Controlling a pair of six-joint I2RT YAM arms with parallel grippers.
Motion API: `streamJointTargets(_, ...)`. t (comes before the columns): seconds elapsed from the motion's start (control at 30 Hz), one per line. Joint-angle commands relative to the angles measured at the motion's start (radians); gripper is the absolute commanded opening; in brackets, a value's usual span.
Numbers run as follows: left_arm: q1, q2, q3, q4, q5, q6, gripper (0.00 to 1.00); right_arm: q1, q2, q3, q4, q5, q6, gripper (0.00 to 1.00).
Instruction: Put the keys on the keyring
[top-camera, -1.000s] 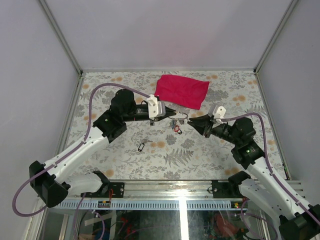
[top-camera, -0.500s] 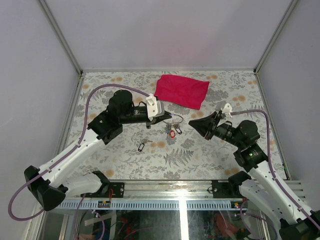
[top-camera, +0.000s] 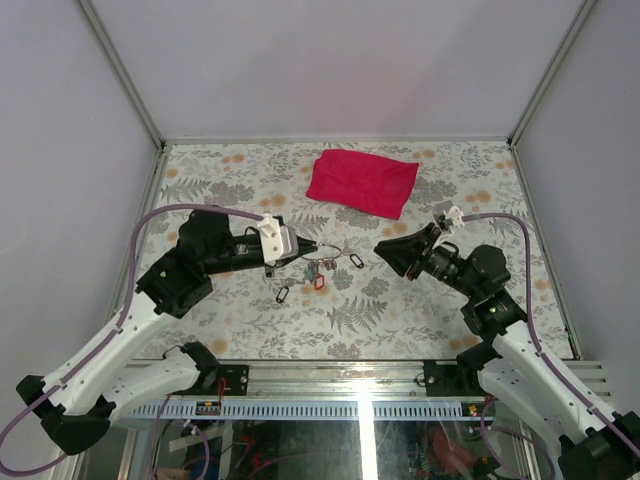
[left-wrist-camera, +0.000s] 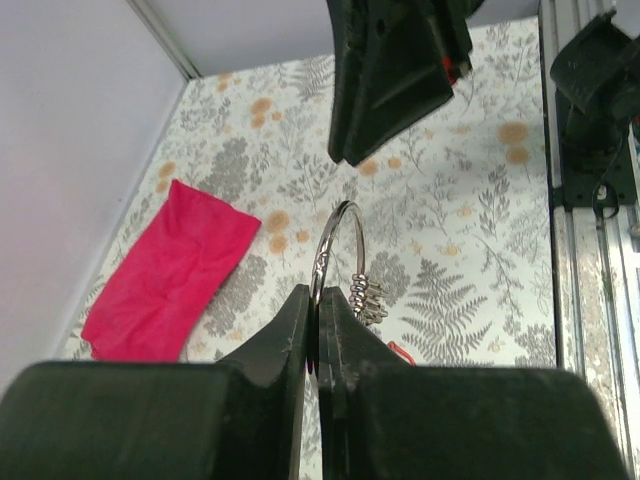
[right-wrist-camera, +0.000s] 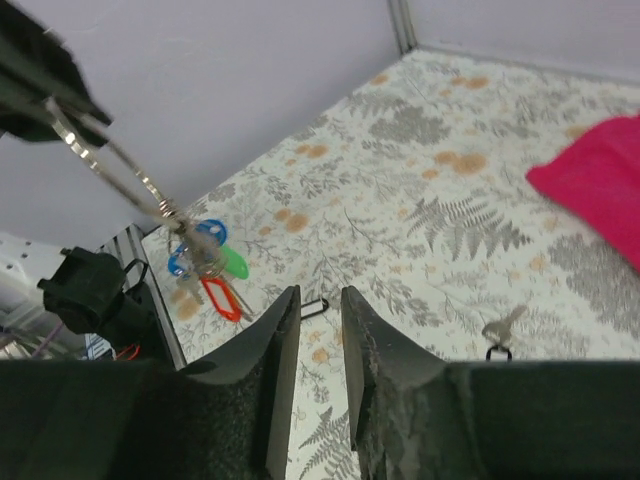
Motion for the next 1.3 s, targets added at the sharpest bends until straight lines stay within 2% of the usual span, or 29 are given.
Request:
streamJointTargets(0.0,-0.005,-0.033,-0.077,-0.017,-0.030,0.053,0.00,0.004,0.028,0.065,-0.163,0.156,0.119,0.32)
streamJointTargets(0.1,-0.011,-0.050,-0.104,0.015,-0.006,0.032,0.00,0.003,0.073,0.155,-0.341,0.188,0.148,0.37)
streamJointTargets(0.2,-0.011,-0.069,-0.117,0.054,0.003,0.009,0.00,0.003,0.124,0.236,-0.502,0.241,0.149,0.39)
streamJointTargets(0.3,-0.013,-0.054,-0.102,0.066,-0.003,-0.012,0.00,0.004,0.161,0.296,-0.580,0.268,0.096,0.48)
streamJointTargets(0.37,-0.013,-0.031,-0.086,0.069,0.002,-0.026,0.00,0.003,0.162,0.306,-0.587,0.292,0.050,0.50)
streamJointTargets(0.63,-0.013,0.023,-0.079,0.097,-0.033,-0.093,0.00,0.004,0.073,0.209,-0.402,0.345,-0.154,0.51)
streamJointTargets(0.8,-0.013,0.049,-0.051,0.064,-0.135,-0.126,0.00,0.003,0.013,0.088,-0.141,0.303,-0.243,0.46)
streamJointTargets(1.0,-0.013,0.035,-0.061,0.039,-0.137,-0.130,0.00,0.005,0.020,-0.003,0.036,0.201,-0.296,0.46)
streamJointTargets(1.1,-0.013,0.017,-0.096,0.091,-0.168,-0.141,0.00,0.011,0.014,-0.038,0.022,0.198,-0.344,0.47)
streamJointTargets(1.27,-0.013,0.066,-0.049,0.070,-0.165,-0.148,0.00,0.011,0.024,0.000,-0.038,0.196,-0.353,0.51)
